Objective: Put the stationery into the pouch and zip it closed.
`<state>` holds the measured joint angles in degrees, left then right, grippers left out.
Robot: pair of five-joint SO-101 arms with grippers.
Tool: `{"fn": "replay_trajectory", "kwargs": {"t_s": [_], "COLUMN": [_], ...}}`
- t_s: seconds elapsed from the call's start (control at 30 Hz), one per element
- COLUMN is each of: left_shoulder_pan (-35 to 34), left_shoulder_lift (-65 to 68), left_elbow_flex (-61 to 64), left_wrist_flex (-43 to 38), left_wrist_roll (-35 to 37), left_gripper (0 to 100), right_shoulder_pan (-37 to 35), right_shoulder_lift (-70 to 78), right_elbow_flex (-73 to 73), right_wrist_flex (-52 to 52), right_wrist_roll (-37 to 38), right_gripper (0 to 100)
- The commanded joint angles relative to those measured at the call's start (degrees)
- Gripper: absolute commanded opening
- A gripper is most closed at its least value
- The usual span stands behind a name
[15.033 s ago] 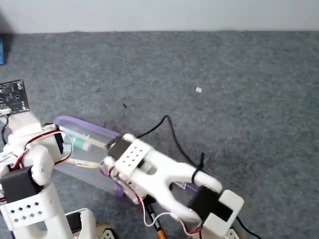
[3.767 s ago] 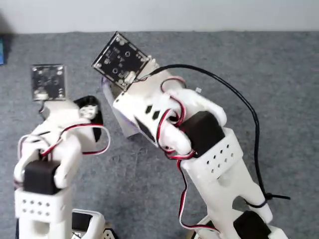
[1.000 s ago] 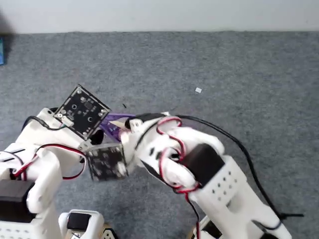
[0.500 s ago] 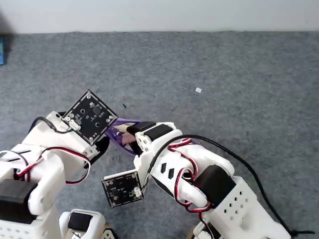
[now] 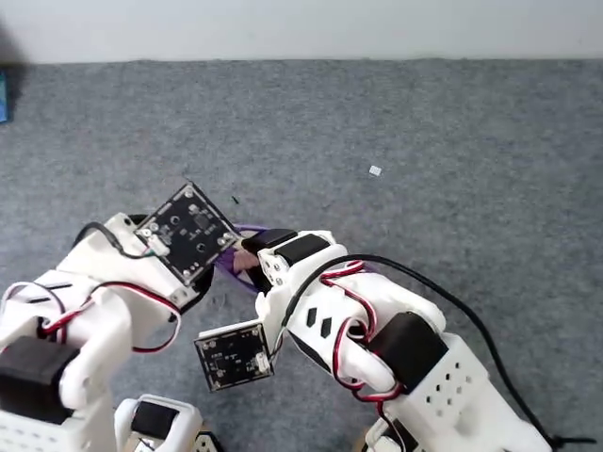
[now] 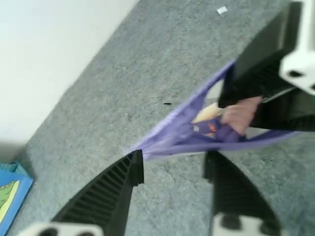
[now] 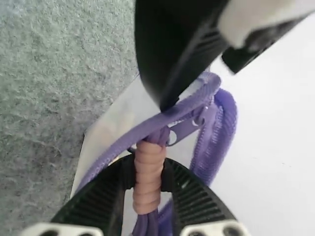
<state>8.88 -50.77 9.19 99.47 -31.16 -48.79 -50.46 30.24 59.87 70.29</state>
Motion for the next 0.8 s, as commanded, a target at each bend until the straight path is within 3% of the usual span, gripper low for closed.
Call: {"fn": "replay_trajectory", "kwargs": {"t_s": [0.0,0.17,0.77], "left_shoulder_pan": [1.2,1.2,-0.2], "left_shoulder_lift": [0.0,0.0,-0.4], "left_elbow_flex": [1.6,2.1,1.5], "left_wrist_flex": [0.2,0.3,1.0], "left_wrist_roll": [-0.7,-0.6,-0.4], "left_gripper": [11,4,1], "right_shoulder_pan": [-1.2,0.4,4.7], "right_shoulder_lift": [-2.5,-4.7,-9.4], "right_elbow_flex": [-0.9,-1.0,-0.9], "right_wrist_flex": [-1.2,-0.9,-0.7], "right_wrist_roll": [0.7,0.7,0.8], "right_gripper": [0.8,0.8,0.8]}}
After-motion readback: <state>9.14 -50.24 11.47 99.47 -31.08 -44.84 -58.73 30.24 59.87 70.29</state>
